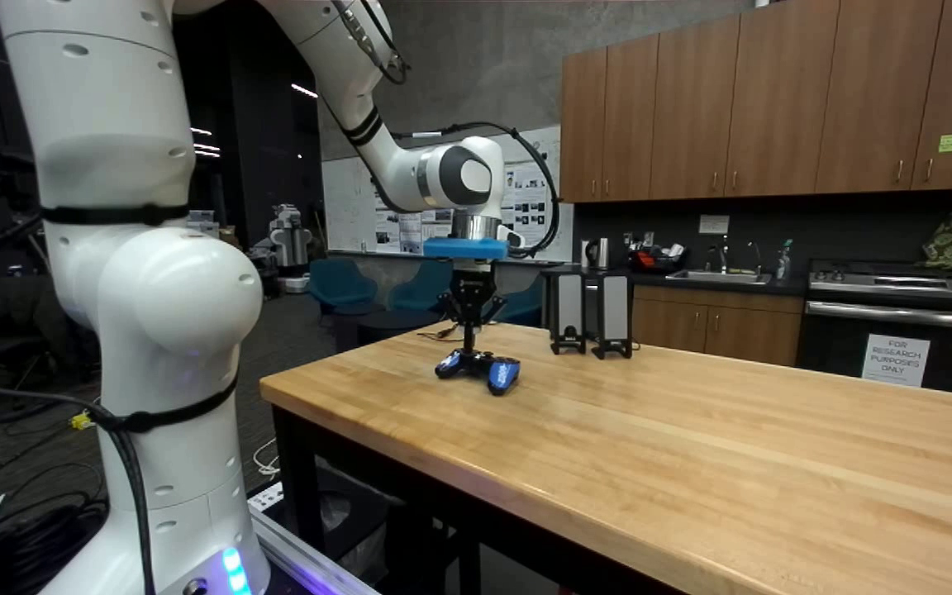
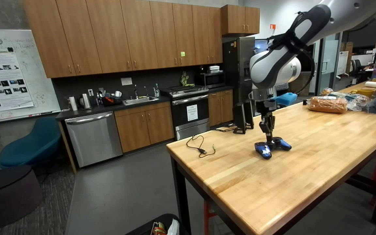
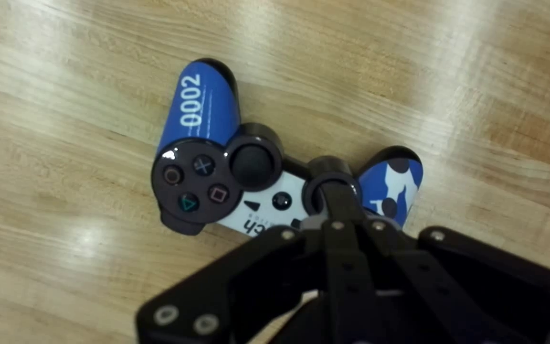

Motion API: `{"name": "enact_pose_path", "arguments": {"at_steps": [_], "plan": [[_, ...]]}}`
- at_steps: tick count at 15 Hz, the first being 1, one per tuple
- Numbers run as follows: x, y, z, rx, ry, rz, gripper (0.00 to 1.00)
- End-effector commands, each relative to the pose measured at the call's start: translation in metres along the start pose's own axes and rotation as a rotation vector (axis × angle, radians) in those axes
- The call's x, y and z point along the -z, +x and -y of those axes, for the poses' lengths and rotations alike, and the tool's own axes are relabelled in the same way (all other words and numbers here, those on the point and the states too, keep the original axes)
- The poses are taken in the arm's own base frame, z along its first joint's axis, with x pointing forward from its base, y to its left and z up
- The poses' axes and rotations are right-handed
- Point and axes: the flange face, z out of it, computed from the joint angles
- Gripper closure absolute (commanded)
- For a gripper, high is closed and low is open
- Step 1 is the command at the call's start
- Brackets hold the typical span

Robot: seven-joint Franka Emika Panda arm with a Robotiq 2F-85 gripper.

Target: Press a button on the gaming console.

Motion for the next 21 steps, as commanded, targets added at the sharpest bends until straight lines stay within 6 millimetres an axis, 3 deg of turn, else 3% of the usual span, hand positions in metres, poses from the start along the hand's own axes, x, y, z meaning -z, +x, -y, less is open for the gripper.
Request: {"name": "enact_pose_path", "arguments": {"at_steps": [1,21], "plan": [[0.009,-0.005,0.006,0.006,-0.011,-0.003,1.0],[0.056,-0.012,0.002,0.002,-0.054,-0.048,1.0]]}}
